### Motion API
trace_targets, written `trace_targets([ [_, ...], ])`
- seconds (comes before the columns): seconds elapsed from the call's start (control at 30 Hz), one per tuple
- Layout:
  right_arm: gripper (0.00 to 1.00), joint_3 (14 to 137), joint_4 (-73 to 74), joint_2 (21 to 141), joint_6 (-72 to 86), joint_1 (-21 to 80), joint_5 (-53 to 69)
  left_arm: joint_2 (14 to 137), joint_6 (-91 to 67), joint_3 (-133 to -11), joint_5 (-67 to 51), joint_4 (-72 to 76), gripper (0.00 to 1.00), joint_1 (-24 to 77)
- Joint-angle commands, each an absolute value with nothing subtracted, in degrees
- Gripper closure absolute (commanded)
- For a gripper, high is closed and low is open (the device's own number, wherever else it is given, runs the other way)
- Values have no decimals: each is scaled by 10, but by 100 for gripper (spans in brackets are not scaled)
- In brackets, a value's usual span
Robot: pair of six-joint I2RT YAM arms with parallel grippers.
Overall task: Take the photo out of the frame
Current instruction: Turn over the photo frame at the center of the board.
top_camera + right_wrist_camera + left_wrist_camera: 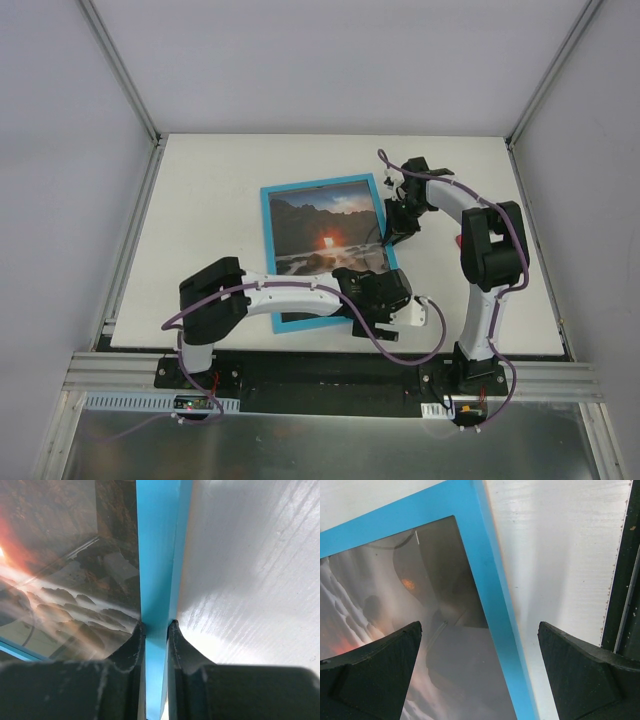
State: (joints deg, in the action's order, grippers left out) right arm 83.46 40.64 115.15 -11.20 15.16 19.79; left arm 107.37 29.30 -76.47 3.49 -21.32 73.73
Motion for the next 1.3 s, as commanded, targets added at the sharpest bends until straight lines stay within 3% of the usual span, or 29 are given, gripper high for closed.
trace_targets([
  [0.0,100,864,429,1097,-98,153,258,1089,278,-786,81,-207,1,759],
  [0.23,100,860,431,1088,-97,148,265,1107,262,-798,116,-196,1,776],
  [0.6,100,860,431,1088,-90,141,279,1157,293,-762,314,-80,1,816],
  [0.97,100,859,431,1086,-82,132,304,1187,331,-722,430,23,1,851],
  [1.13,100,857,431,1086,-77,128,312,1201,370,-698,465,81,7,864],
  [1.27,100,855,431,1090,-77,127,316,1207,397,-691,487,113,26,865],
])
